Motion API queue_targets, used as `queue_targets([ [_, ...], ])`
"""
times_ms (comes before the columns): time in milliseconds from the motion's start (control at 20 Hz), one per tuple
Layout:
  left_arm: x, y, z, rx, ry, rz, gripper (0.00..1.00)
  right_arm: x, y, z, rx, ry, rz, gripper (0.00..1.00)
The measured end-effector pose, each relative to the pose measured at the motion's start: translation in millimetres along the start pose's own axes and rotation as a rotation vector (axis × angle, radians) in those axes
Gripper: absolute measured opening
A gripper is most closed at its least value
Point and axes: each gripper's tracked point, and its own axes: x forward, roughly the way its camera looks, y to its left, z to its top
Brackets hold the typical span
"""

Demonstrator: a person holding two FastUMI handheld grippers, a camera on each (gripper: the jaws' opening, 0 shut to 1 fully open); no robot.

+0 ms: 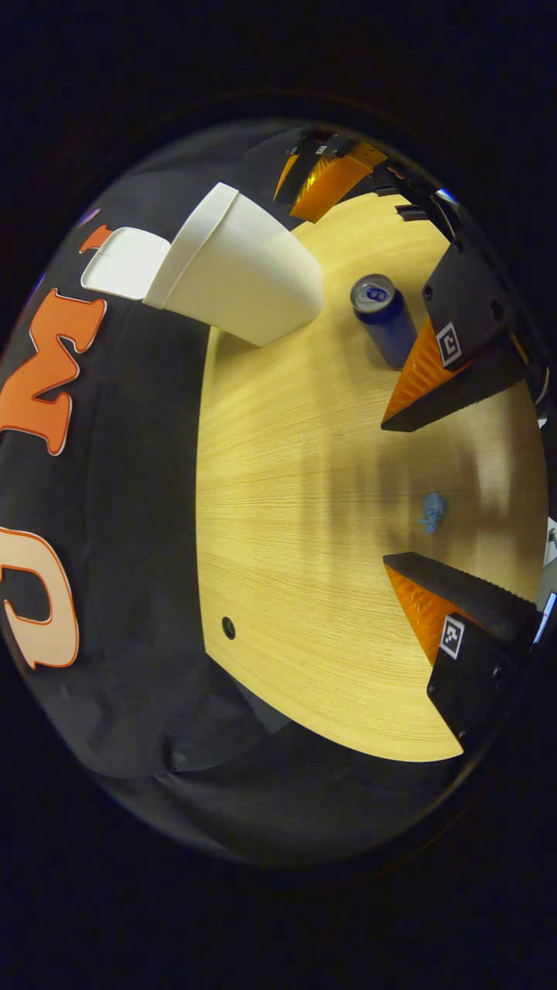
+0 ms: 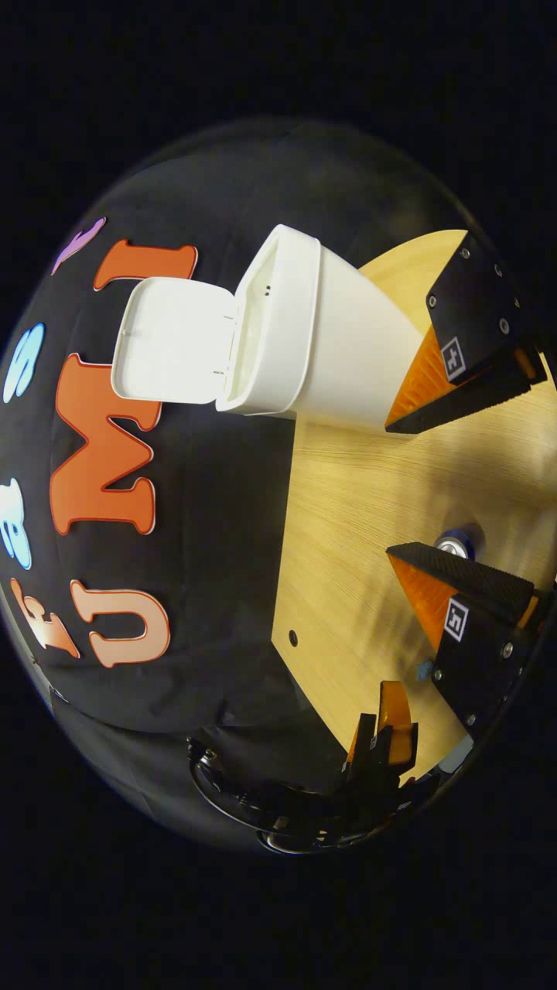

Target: Press the lid of the desktop garbage bin to open it, pick up the crumpled paper on the desktop and throw it into the bin, then pick up the pop can on the desktop and drop it into the bin, and finally close the garbage bin lid.

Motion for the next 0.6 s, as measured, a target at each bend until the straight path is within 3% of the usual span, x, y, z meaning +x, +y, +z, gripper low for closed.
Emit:
queue_targets([
  [300,8,1,-22,-0.025,0.119,-0.023,0.98,-1,13,-32,-0.007,0.072,0.023,0.9],
  [600,15,15,5,0.001,0.224,-0.006,0.98,-4,22,-50,-0.005,0.12,0.031,0.93],
])
